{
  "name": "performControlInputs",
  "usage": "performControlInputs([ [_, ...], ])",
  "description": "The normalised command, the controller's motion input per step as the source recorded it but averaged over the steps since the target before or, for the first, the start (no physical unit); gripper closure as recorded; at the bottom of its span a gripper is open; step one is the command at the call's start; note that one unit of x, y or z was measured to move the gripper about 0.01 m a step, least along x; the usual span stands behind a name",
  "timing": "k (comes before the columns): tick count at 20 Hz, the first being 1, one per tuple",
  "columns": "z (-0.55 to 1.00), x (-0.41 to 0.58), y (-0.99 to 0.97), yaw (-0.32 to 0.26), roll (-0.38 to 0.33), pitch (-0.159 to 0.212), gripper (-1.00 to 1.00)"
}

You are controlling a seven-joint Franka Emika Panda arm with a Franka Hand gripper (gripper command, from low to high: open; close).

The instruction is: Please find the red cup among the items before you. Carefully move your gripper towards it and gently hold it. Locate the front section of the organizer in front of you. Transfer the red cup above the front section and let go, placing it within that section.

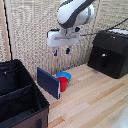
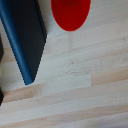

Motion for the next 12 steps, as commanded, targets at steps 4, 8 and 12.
performControlInputs([
  [4, -0.2, -0.021, -0.32, -0.002, 0.072, 0.01, -1.0],
  [8, -0.26, -0.017, -0.45, -0.021, 0.11, 0.035, -1.0],
  [12, -0.22, -0.017, -0.46, -0.013, 0.099, 0.042, -1.0],
])
